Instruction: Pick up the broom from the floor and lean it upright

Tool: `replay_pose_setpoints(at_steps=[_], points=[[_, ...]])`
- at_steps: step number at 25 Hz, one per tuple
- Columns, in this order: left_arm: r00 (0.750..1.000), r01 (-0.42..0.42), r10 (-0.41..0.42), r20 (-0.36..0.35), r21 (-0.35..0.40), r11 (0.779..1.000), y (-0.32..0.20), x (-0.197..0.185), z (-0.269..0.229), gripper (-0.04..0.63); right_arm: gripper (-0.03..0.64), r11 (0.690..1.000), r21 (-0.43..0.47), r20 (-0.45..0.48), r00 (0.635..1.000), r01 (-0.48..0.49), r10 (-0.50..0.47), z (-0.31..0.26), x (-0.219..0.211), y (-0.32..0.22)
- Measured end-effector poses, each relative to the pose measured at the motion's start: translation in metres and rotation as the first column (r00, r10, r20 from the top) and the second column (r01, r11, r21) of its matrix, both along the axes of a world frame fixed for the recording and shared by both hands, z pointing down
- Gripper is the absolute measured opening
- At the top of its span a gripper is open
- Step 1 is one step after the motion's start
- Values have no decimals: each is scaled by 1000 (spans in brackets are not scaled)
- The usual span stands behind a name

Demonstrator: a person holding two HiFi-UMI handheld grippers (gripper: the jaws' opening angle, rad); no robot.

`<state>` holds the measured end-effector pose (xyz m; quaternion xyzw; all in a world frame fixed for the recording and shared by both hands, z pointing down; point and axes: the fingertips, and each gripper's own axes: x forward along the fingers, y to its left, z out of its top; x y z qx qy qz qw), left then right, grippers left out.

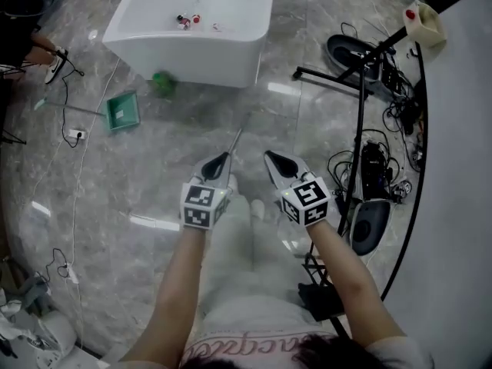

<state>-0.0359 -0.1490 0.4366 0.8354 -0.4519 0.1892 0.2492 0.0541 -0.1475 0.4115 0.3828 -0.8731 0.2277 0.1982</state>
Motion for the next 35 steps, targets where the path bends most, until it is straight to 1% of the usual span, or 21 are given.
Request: replay_pose_setpoints(at_steps=[5,8,11,13,14,15,17,21,25,27,29,32,35], points=[[999,-50,50,-2,-55,997,-38,1,46,0,2,998,-61,-60,998,26,-29,53,-18,-30],[993,-114,116,8,-98,989,-56,6,80,0,2,993,-113,-80,996,18,-27,88,-27,-42],[978,-201,206,21,-154,968,-65,14,121,0,2,986,-167,-81,997,-12,-1,123,-35,-52],[971,-229,237,24,-190,955,-65,16,151,1,2,981,-193,-81,997,-24,9,146,-38,-55],[968,-240,250,26,-210,948,-65,16,166,32,2,979,-204,-81,997,-27,11,158,-40,-57],[964,-250,264,28,-232,940,-64,17,181,40,2,976,-215,-82,997,-30,13,170,-41,-59],[958,-266,285,30,-274,924,-62,18,210,41,2,972,-234,-90,996,-36,15,195,-40,-62],[954,-270,299,33,-340,901,-55,20,267,72,2,964,-266,-108,994,-32,4,245,-40,-61],[952,-258,301,53,-390,884,-51,23,324,78,2,955,-294,-123,992,-27,-10,298,-37,-58],[952,-242,297,72,-419,875,-47,22,354,88,2,948,-317,-133,991,-27,-16,325,-36,-55],[953,-219,289,96,-442,870,-41,18,382,114,2,936,-351,-135,991,-36,-13,353,-34,-49],[948,-198,289,133,-465,863,-35,14,414,120,2,917,-394,-138,990,-53,-2,390,-30,-36],[942,-184,294,161,-484,856,-35,14,445,120,2,914,-402,-151,989,-53,-8,421,-25,-31]])
